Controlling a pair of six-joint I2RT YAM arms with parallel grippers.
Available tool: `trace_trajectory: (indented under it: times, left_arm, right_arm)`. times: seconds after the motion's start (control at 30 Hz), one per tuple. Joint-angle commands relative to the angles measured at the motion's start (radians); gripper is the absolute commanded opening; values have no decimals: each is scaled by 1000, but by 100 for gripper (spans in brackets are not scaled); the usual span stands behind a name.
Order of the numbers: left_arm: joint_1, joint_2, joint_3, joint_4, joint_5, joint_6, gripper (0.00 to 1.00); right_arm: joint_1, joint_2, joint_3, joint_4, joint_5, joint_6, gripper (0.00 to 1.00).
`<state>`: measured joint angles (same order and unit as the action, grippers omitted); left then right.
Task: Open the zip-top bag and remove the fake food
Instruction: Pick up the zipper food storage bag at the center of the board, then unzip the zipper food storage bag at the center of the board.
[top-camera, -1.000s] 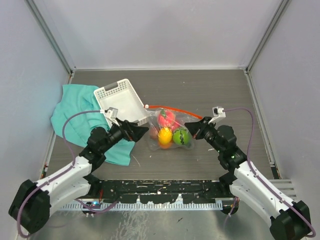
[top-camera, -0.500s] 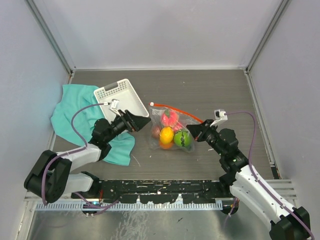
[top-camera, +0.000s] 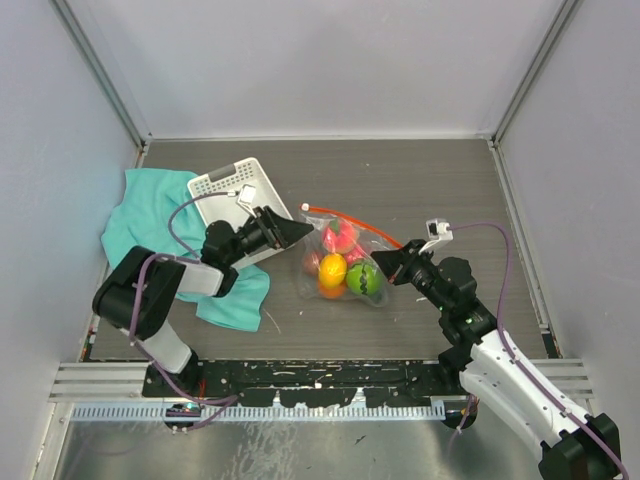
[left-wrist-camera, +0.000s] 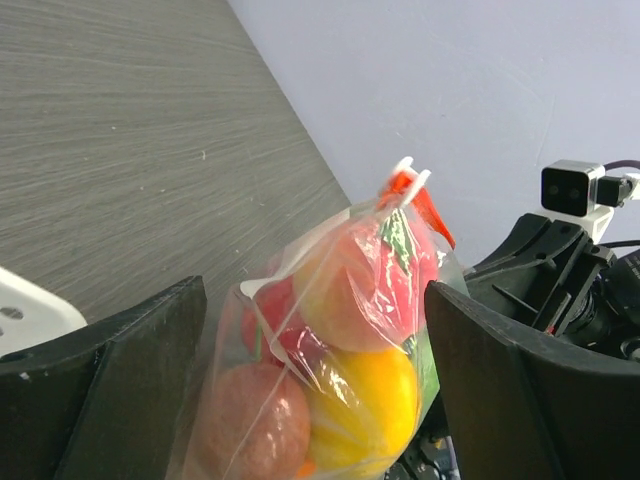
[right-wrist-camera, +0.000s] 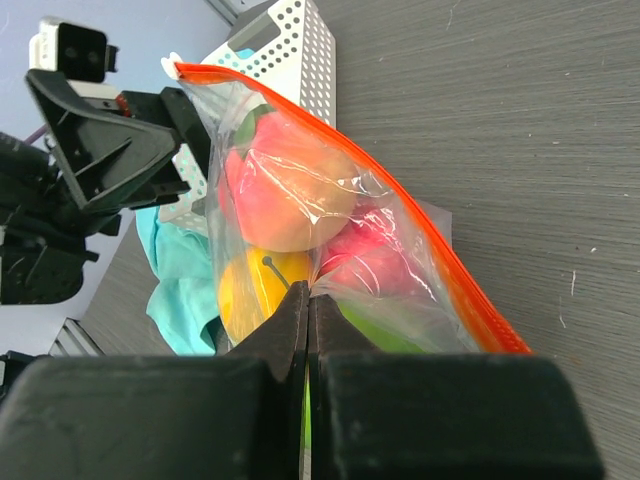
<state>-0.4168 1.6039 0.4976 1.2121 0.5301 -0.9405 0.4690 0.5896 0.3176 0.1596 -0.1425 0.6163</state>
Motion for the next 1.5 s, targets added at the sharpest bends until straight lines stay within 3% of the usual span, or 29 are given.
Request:
trace_trajectory:
  times: [0.0,0.07,0.23,0.37,0.5,0.67,0.77,0.87,1.1,1.23,1.47]
  left_arm:
    - [5,107,83,217,107,-93,88]
    - [3,145,103,218,137,-109,80]
    - [2,120,126,218,165,-89,71]
    - [2,127,160,218,215,-99,52]
    - [1,137,164,218,252,-101,42]
    - [0,127,161,218,277,-90,11]
    - [1,98,142,218,285,-62,0]
    - [0,62,110,218,286,-22,0]
    - [-9,-25,30,196,280,105,0]
    - [-13,-78,17,99,273,161,0]
    - [-16,-172,48,-133,285,266,0]
  right_arm:
    - [-3,-7,12,44,-25,-20,0]
    - [-4,-13,17,31,-31,-20,0]
    - [-4,-21,28,5,-30,-24,0]
    - [-3,-20,28,3,-31,-21,0]
    - [-4,-18,32,-2,-32,-21,0]
    - [-4,-14,45,-16,-40,-26,0]
    - [-4,-30,49,-34,-38,-36,0]
    - [-3,-50,59,-61,-32,-56,3]
    - [-3,-95,121,-149,-61,-135,29]
    - [-4,-120,143,-170,-89,-157,45]
    - [-4,-90,196,-148,-152,-201,63]
